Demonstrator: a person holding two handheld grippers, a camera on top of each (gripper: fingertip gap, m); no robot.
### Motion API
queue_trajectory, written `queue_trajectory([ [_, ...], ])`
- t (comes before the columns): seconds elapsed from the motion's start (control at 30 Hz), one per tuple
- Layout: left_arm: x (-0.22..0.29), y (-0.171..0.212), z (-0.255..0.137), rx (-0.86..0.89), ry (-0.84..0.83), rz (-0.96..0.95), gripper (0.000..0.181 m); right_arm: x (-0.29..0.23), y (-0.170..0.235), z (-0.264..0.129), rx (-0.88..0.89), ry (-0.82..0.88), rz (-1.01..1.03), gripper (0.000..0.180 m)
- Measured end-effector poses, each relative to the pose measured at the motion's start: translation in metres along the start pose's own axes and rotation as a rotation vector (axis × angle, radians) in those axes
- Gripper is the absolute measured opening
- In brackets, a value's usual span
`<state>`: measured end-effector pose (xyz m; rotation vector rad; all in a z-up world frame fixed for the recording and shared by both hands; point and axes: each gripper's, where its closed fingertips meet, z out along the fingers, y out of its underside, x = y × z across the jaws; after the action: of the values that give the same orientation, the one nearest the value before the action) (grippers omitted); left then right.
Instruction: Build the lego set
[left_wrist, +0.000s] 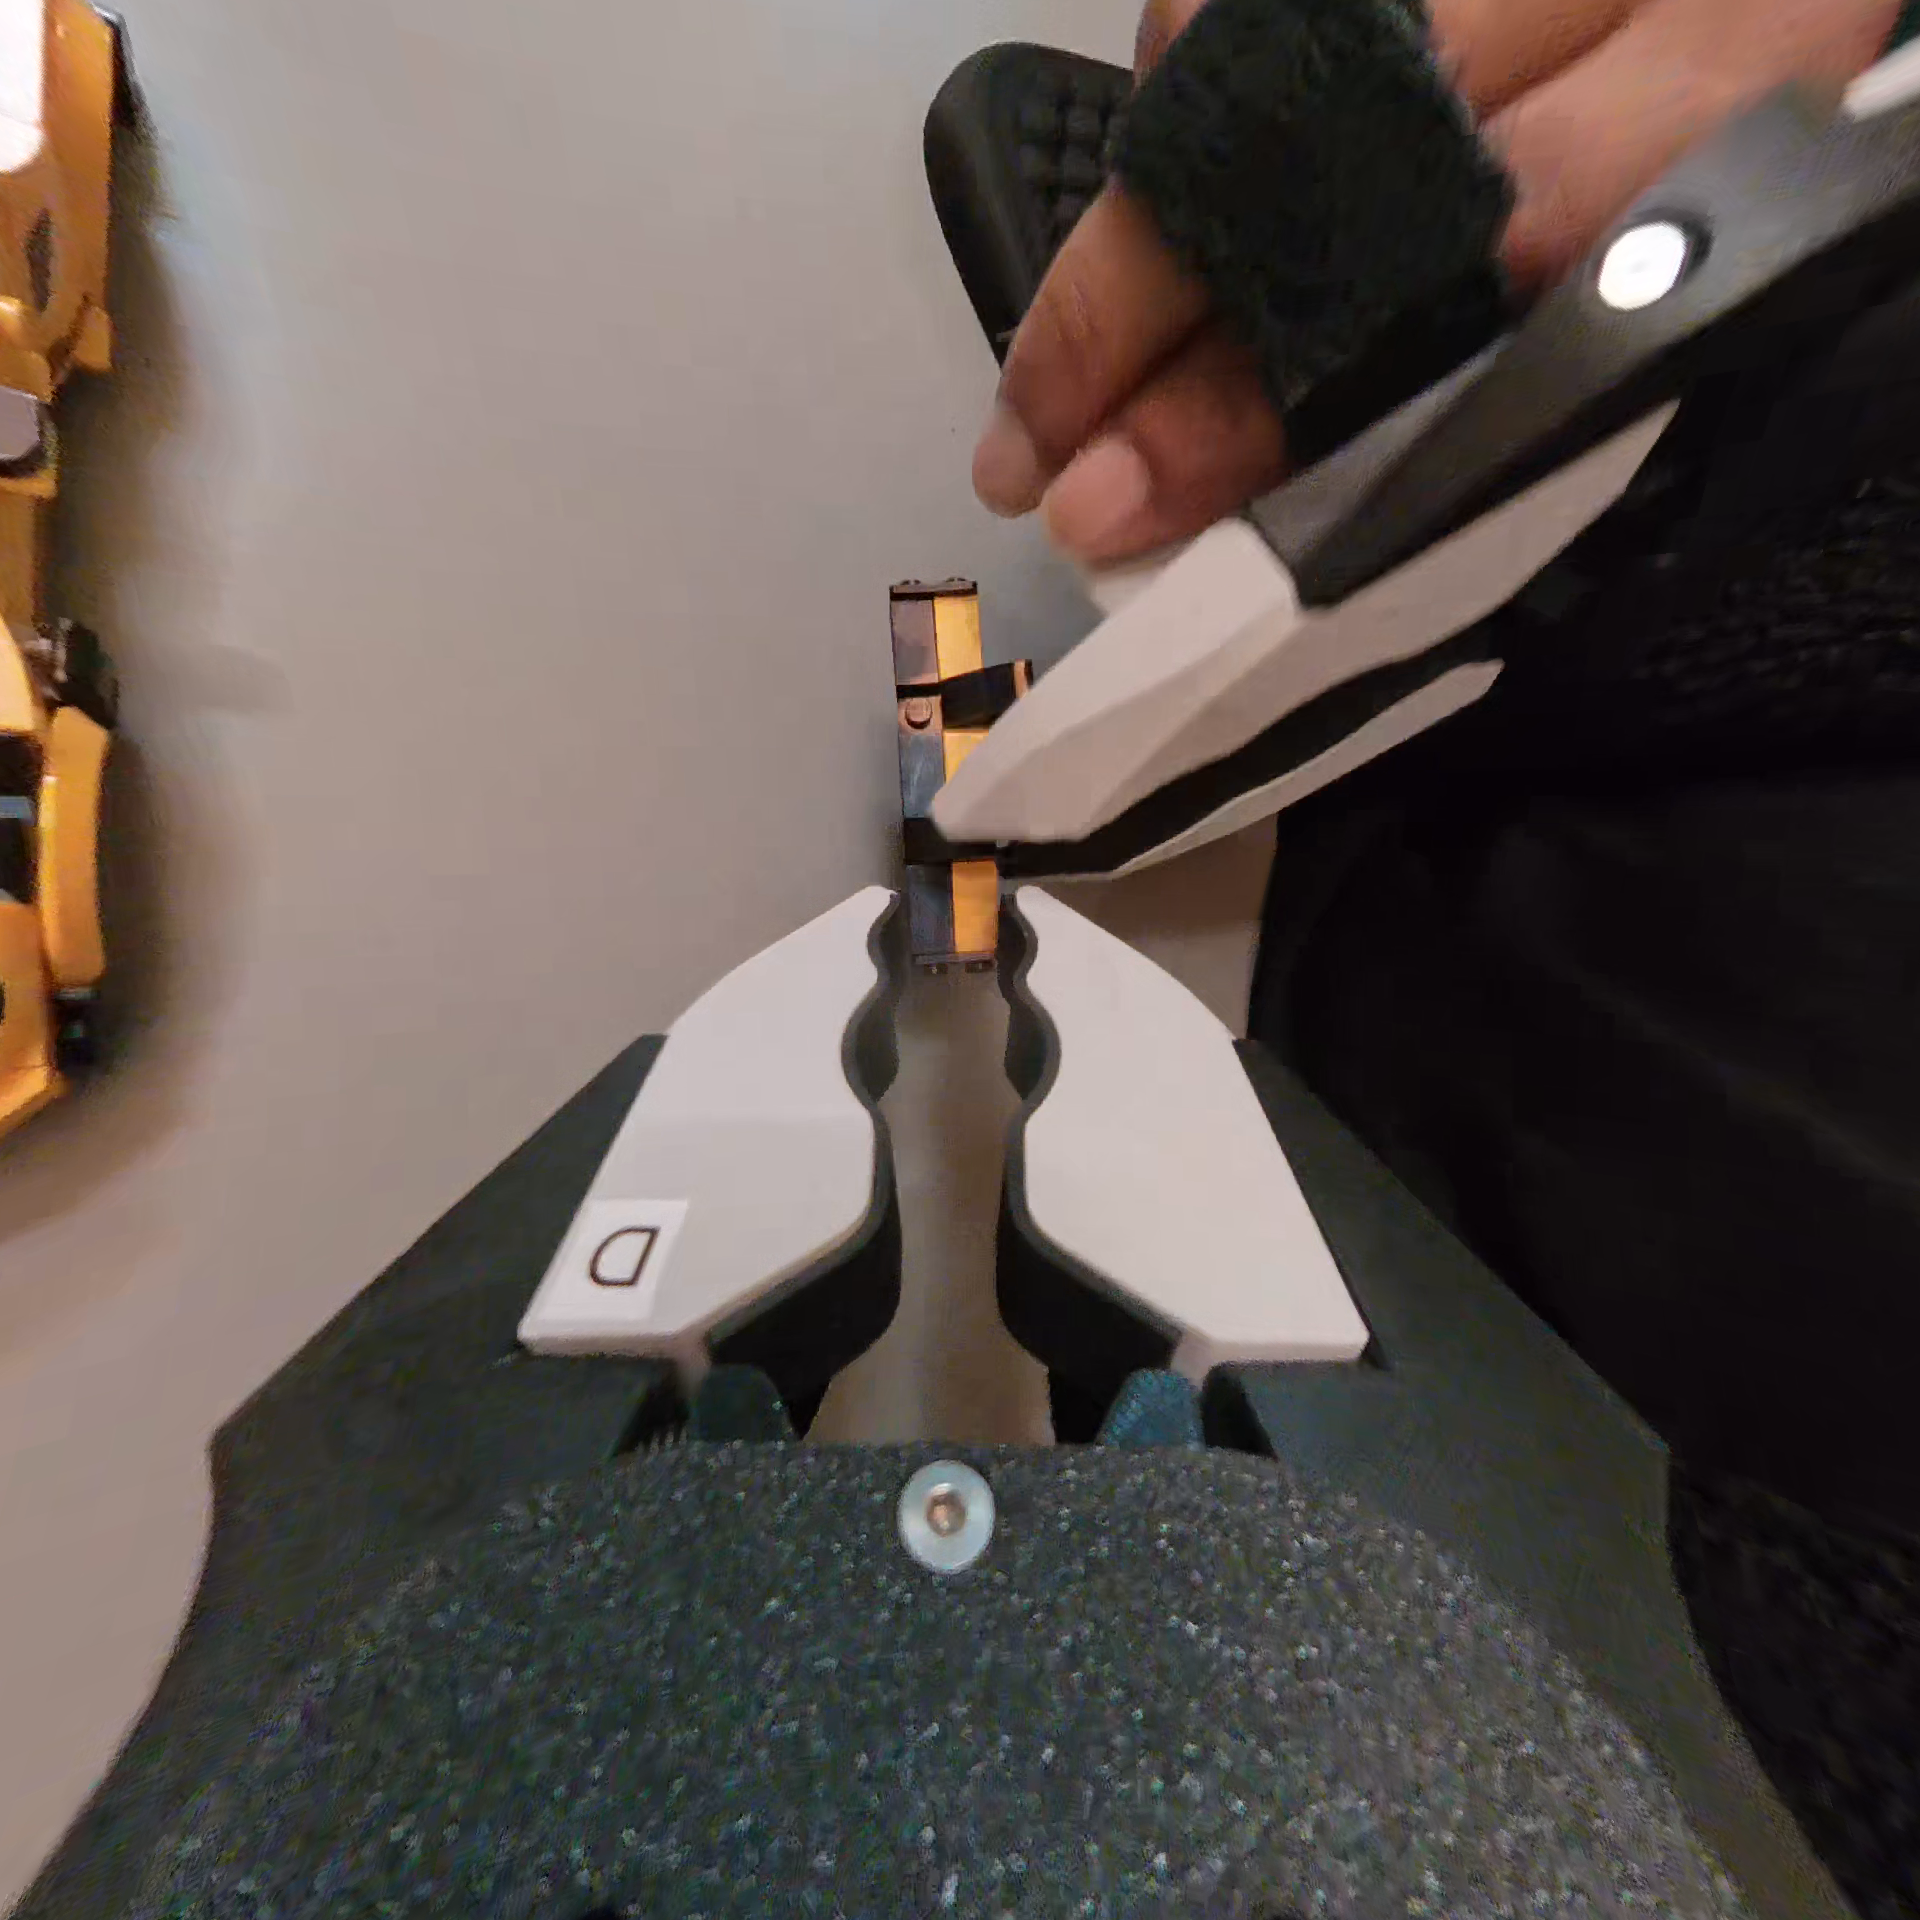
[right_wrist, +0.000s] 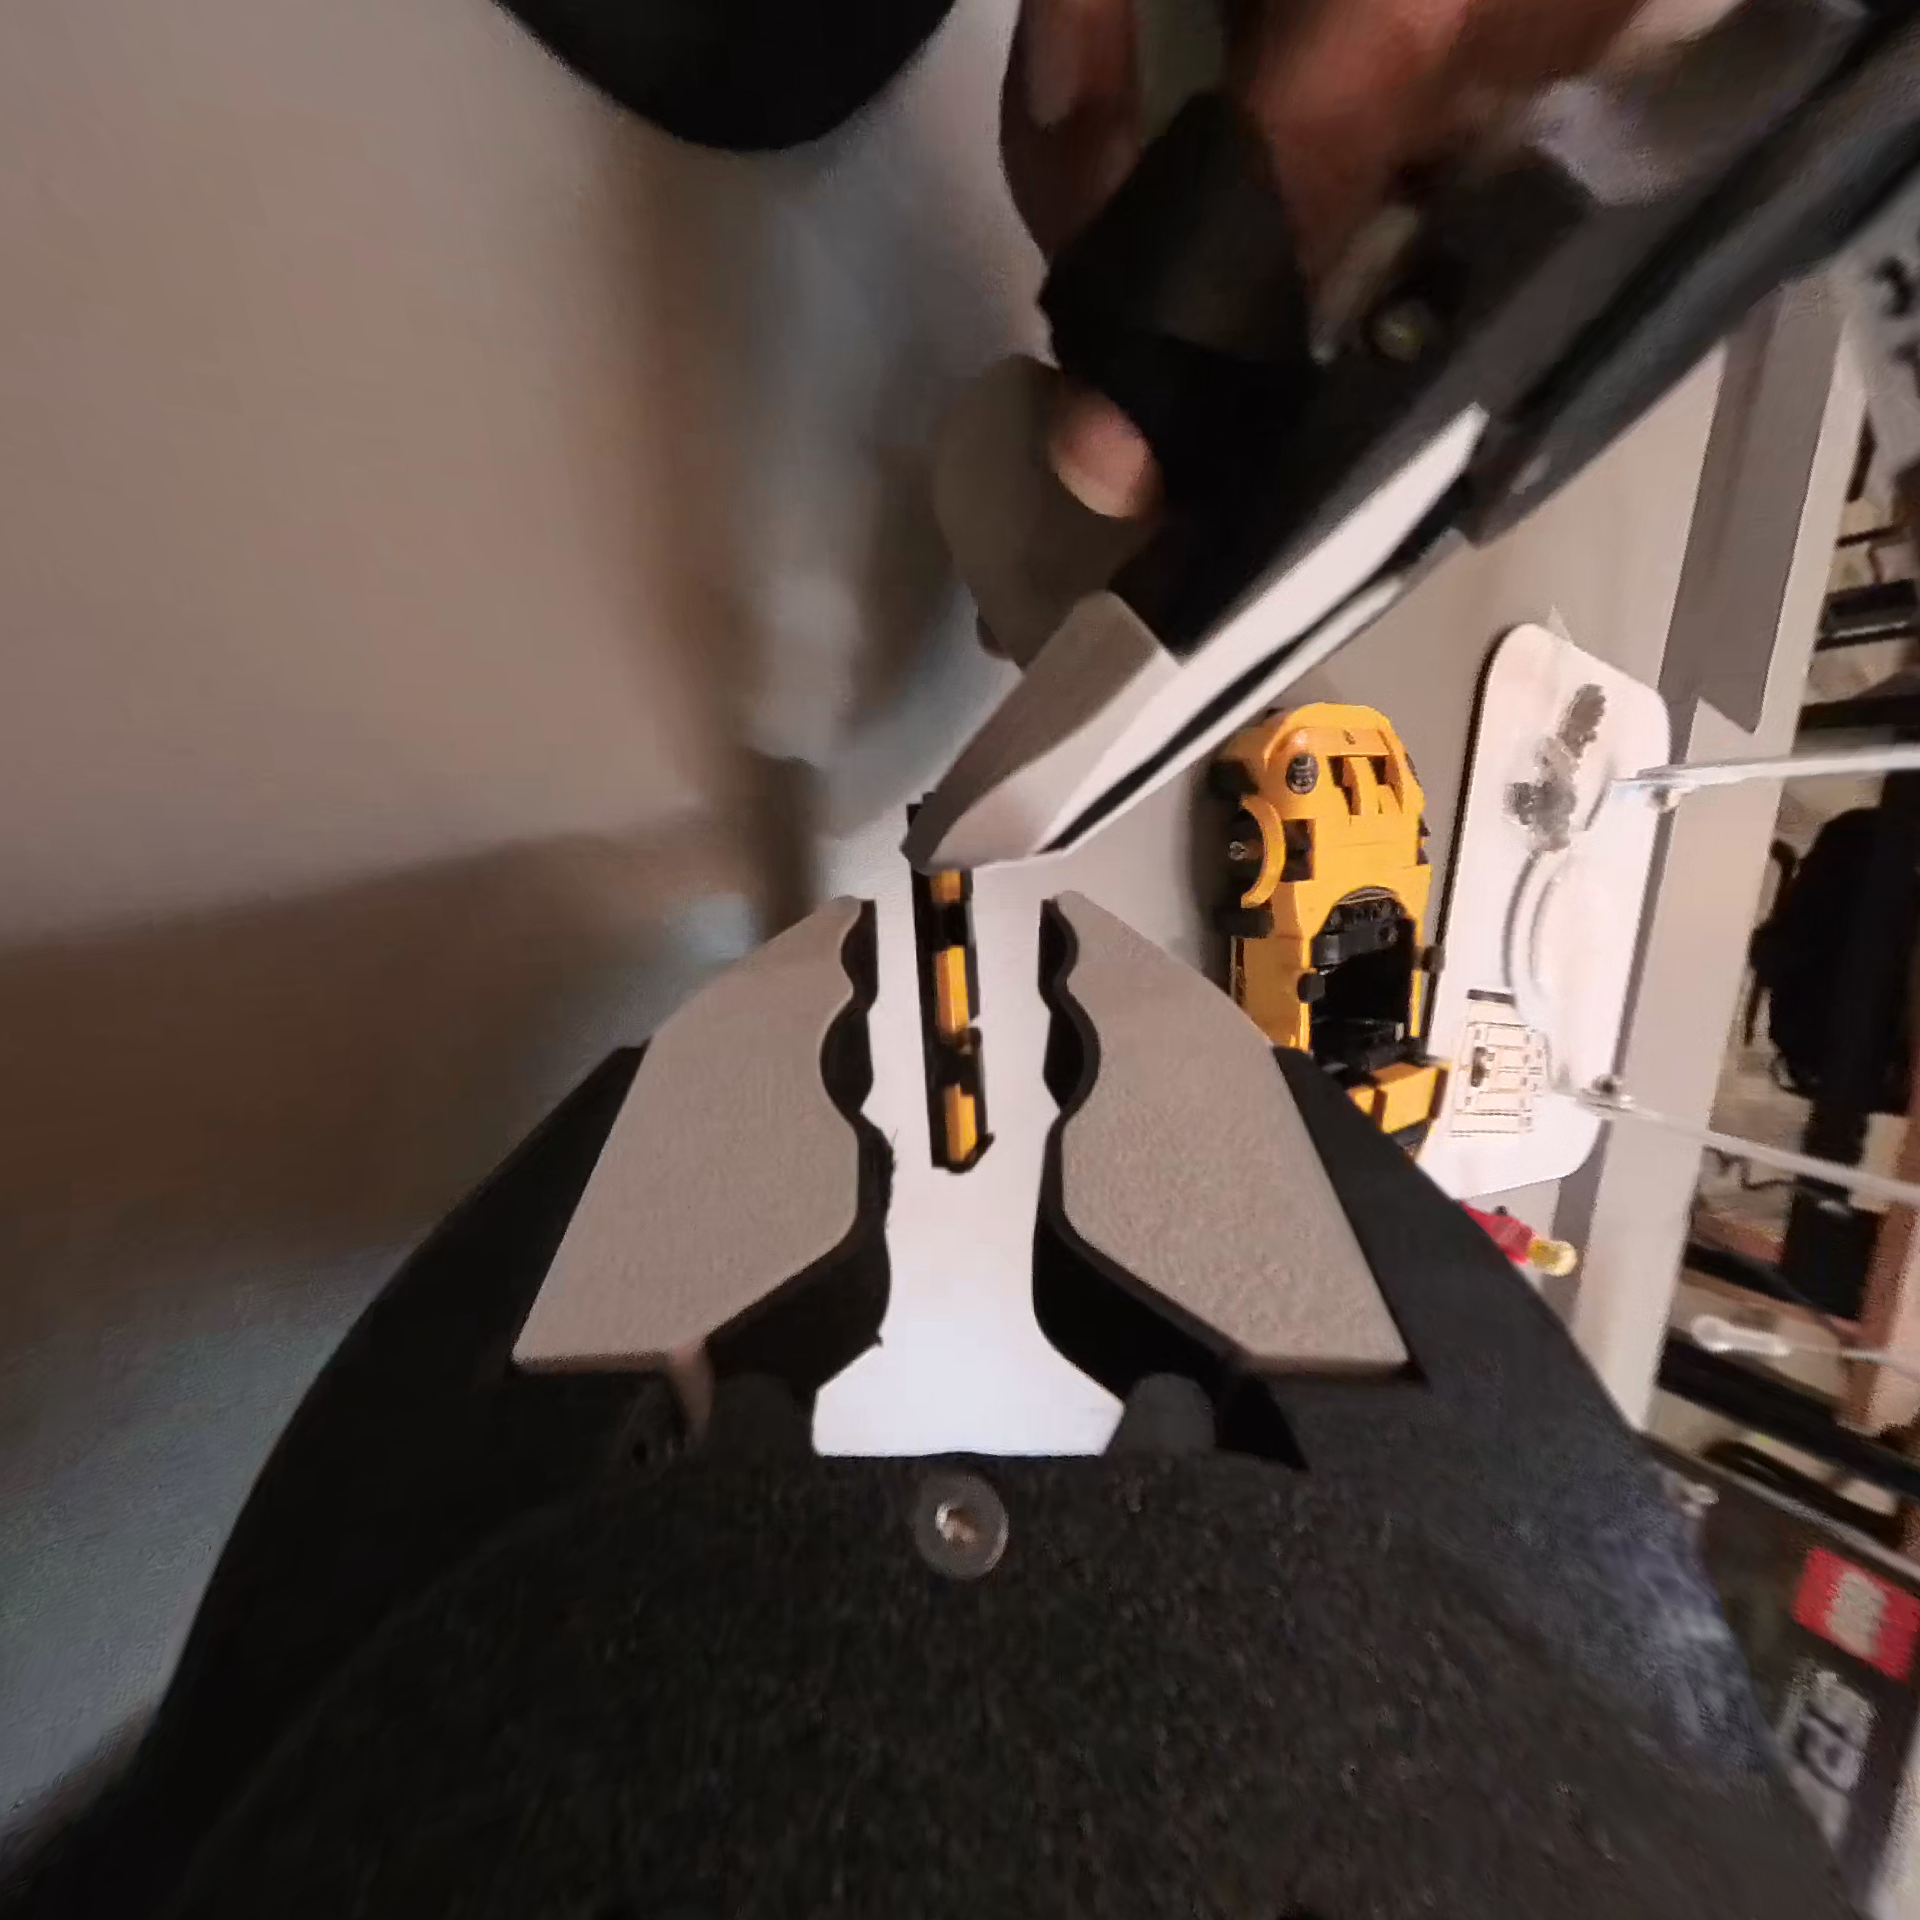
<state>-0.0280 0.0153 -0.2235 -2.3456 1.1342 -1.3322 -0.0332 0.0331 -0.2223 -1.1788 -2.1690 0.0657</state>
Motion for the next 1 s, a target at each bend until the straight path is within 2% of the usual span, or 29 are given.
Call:
queue_trajectory([
  [0.17, -0.002, -0.002, -0.003, 0.014, -0.016, -0.052, 0.016, 0.003, 0.004, 0.011, -0.083, 0.039, -0.086, 0.011],
  [0.63, -0.001, -0.005, -0.009, 0.056, 0.008, -0.075, 0.016, 0.011, 0.001, 0.009, -0.053, 0.09, 0.008, 0.01],
  [0.67, -0.001, -0.007, -0.011, 0.071, 0.011, -0.078, 0.016, 0.014, -0.001, 0.005, -0.031, 0.113, 0.025, 0.013],
  [0.73, -0.006, -0.008, -0.015, 0.088, -0.015, -0.077, 0.016, 0.019, -0.003, -0.007, 0.019, 0.117, 0.092, 0.03],
  [0.77, -0.007, -0.009, -0.017, 0.096, -0.013, -0.082, 0.016, 0.021, -0.002, -0.014, 0.044, 0.12, 0.128, 0.031],
  [1.0, -0.018, 0.0, -0.011, 0.037, -0.126, 0.037, 0.016, 0.012, 0.019, -0.016, 0.082, 0.067, 0.272, 0.014],
])
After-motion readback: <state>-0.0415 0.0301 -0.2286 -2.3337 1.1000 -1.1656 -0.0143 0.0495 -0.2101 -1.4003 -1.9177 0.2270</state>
